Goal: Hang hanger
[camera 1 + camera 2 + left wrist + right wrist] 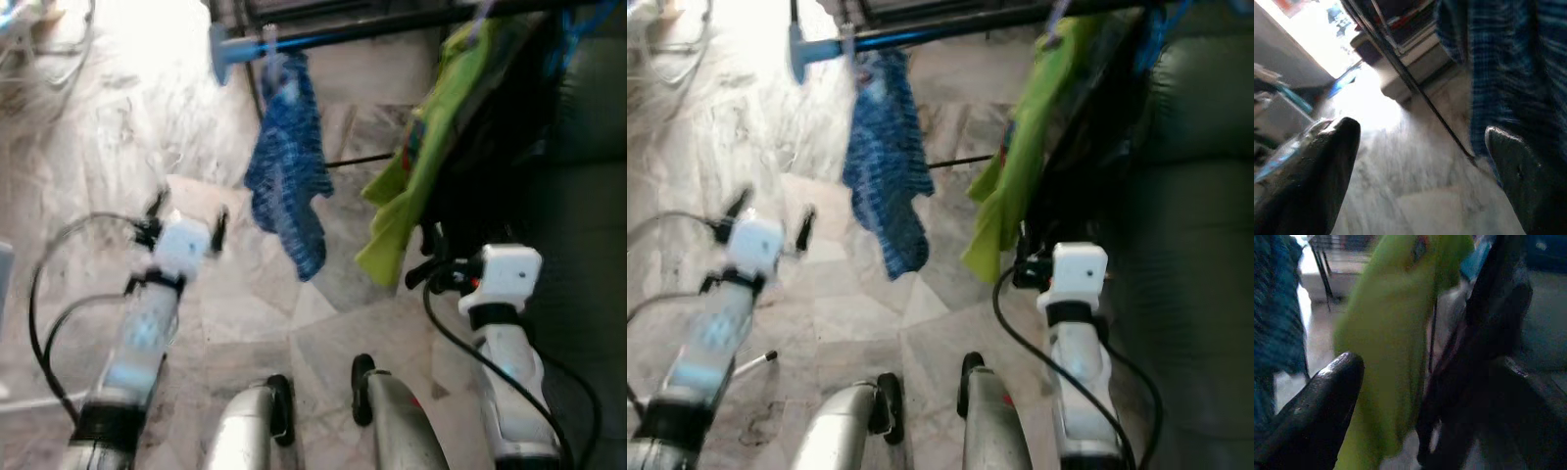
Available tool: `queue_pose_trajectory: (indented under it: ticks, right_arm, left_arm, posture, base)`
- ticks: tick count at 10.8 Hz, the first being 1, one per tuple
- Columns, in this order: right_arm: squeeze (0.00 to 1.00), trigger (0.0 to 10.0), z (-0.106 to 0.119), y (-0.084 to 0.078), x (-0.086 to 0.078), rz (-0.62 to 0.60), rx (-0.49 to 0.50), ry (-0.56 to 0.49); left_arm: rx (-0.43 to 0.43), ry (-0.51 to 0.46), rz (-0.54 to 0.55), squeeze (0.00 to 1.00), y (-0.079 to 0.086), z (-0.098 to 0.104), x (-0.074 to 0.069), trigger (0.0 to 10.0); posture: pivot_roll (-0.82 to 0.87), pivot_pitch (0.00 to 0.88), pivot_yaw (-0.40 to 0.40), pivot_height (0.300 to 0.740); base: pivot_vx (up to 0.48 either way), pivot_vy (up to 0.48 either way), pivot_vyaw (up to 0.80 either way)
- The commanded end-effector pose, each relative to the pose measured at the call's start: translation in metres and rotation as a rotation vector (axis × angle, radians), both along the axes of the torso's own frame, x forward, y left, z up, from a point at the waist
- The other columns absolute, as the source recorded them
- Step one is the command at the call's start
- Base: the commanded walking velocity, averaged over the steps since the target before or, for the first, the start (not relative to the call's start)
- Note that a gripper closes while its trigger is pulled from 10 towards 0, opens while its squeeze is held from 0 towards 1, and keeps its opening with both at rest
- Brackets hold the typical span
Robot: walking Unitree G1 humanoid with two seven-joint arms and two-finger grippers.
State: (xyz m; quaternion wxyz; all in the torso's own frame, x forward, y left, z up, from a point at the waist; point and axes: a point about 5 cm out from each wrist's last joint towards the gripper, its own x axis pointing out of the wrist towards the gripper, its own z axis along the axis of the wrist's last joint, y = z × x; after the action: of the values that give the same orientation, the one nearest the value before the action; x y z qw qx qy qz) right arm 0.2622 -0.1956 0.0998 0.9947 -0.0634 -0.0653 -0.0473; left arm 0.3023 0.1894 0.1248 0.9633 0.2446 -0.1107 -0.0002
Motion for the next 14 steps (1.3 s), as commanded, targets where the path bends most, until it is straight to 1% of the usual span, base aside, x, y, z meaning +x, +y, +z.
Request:
queue_pose_trajectory:
  ticks: [1,2,3,4,5,6,7,8,9,10,11,12,13,14]
  right_arm:
    - [0.0,10.0,-0.005,-0.001,-0.003,-0.009,0.054,0.033]
    - [0.0,10.0,-0.004,0.005,0.015,0.066,-0.017,0.028]
    - [0.0,10.0,-0.001,-0.001,0.034,0.028,0.046,0.031]
    - [0.0,10.0,0.012,0.01,0.044,0.096,0.022,-0.031]
    - [0.0,10.0,0.016,0.014,0.049,0.114,0.007,-0.052]
    - [0.0,10.0,0.017,0.015,0.052,0.116,-0.008,-0.056]
    - [0.0,10.0,0.019,0.014,0.056,0.121,-0.015,-0.064]
    - [0.0,10.0,0.023,0.015,0.054,0.132,-0.052,-0.098]
    - [0.0,10.0,0.023,0.009,0.05,0.107,-0.054,-0.112]
    - [0.0,10.0,0.026,0.0,0.049,0.08,-0.067,-0.128]
    - [0.0,10.0,0.034,-0.007,0.051,0.062,-0.08,-0.154]
    - [0.0,10.0,0.041,-0.01,0.055,0.055,-0.09,-0.175]
    - [0.0,10.0,0.044,-0.009,0.055,0.047,-0.088,-0.183]
    - [0.0,10.0,0.047,-0.008,0.054,0.039,-0.089,-0.193]
  left_arm:
    - [-0.028,0.026,0.076,0.0,0.015,-0.009,-0.007,10.0]
    - [-0.045,0.014,0.058,0.0,0.008,-0.009,0.004,10.0]
    - [-0.106,0.028,0.105,0.0,0.004,-0.011,0.015,10.0]
    - [-0.099,-0.021,0.116,0.0,0.001,-0.004,0.02,10.0]
    - [-0.089,-0.029,0.143,0.0,0.003,-0.003,0.025,10.0]
    - [-0.081,-0.035,0.149,0.0,0.003,0.0,0.03,10.0]
    - [-0.096,-0.046,0.154,0.0,0.002,0.003,0.035,10.0]
    - [-0.128,-0.07,0.166,0.0,0.003,0.005,0.035,10.0]
    - [-0.153,-0.072,0.166,0.0,0.001,0.004,0.036,10.0]
    - [-0.155,-0.106,0.156,0.0,-0.007,0.012,0.041,10.0]
    - [-0.157,-0.14,0.153,0.0,-0.012,0.02,0.045,10.0]
    - [-0.152,-0.15,0.151,0.0,-0.015,0.021,0.046,10.0]
    - [-0.161,-0.134,0.163,0.0,-0.013,0.016,0.043,10.0]
    - [-0.15,-0.14,0.176,0.0,-0.01,0.014,0.041,10.0]
  posture:
    - [-0.05,0.182,0.068,0.74]
    - [-0.04,0.142,0.058,0.74]
    - [-0.02,0.084,0.044,0.74]
    - [-0.02,0.054,0.04,0.74]
    - [-0.02,0.042,0.035,0.74]
    - [-0.02,0.026,0.024,0.74]
    - [-0.03,0.025,0.013,0.74]
    - [-0.06,0.02,0.02,0.74]
    - [-0.09,0.025,0.023,0.74]
    - [-0.11,0.04,0.025,0.74]
    - [-0.11,0.063,0.025,0.74]
    - [-0.11,0.089,0.024,0.74]
    - [-0.12,0.08,0.016,0.74]
    - [-0.11,0.088,0.02,0.74]
  base:
    - [0.0,0.0,0.0]
    - [0.0,0.0,0.0]
    - [0.0,0.0,0.0]
    - [0.0,0.0,0.0]
    - [0.0,0.0,0.0]
    - [0.0,0.0,0.0]
    - [0.0,0.0,0.0]
    - [0.0,0.0,0.0]
    - [0.0,0.0,0.0]
    - [0.0,0.0,0.0]
    - [0.0,0.0,0.0]
    - [0.0,0.0,0.0]
    - [0.0,0.0,0.0]
    - [0.0,0.0,0.0]
